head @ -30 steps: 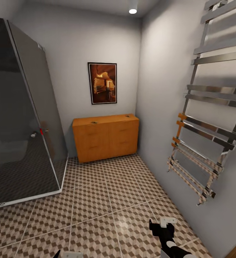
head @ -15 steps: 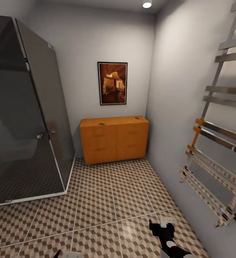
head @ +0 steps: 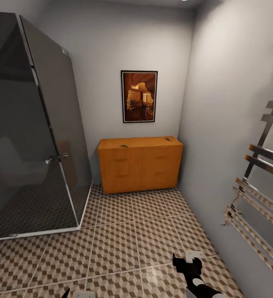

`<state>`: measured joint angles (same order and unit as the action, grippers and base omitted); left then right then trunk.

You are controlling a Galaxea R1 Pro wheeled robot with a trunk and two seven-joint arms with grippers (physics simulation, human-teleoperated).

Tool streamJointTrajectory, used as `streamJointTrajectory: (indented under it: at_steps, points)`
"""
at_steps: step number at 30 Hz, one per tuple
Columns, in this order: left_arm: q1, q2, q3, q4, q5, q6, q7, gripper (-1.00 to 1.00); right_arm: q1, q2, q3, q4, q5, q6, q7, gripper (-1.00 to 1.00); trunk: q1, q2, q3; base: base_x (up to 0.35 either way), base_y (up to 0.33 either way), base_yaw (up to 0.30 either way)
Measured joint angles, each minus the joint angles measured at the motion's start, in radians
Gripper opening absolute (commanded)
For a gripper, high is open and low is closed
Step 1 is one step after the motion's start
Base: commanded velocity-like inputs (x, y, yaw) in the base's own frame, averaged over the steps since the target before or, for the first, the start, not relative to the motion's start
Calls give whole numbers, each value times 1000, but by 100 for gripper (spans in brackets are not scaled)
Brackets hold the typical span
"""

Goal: Take the four mousetraps from the cabinet in the bathroom and place them on the bathroom floor. Make sure all four end up on the same floor surface, and ensure that at least two of them are either under or directly next to the same bathroom sink.

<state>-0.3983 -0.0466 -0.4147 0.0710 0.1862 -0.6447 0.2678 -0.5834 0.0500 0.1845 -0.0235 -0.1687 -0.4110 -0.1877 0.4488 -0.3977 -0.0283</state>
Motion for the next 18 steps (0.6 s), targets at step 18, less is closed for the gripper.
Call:
streamJointTrajectory:
  at_steps: [18]
  points:
    - [0,0,0,0,0,0,0,100,0,-4,0,1,0,-1,2,100,0,0,0,299,0,2]
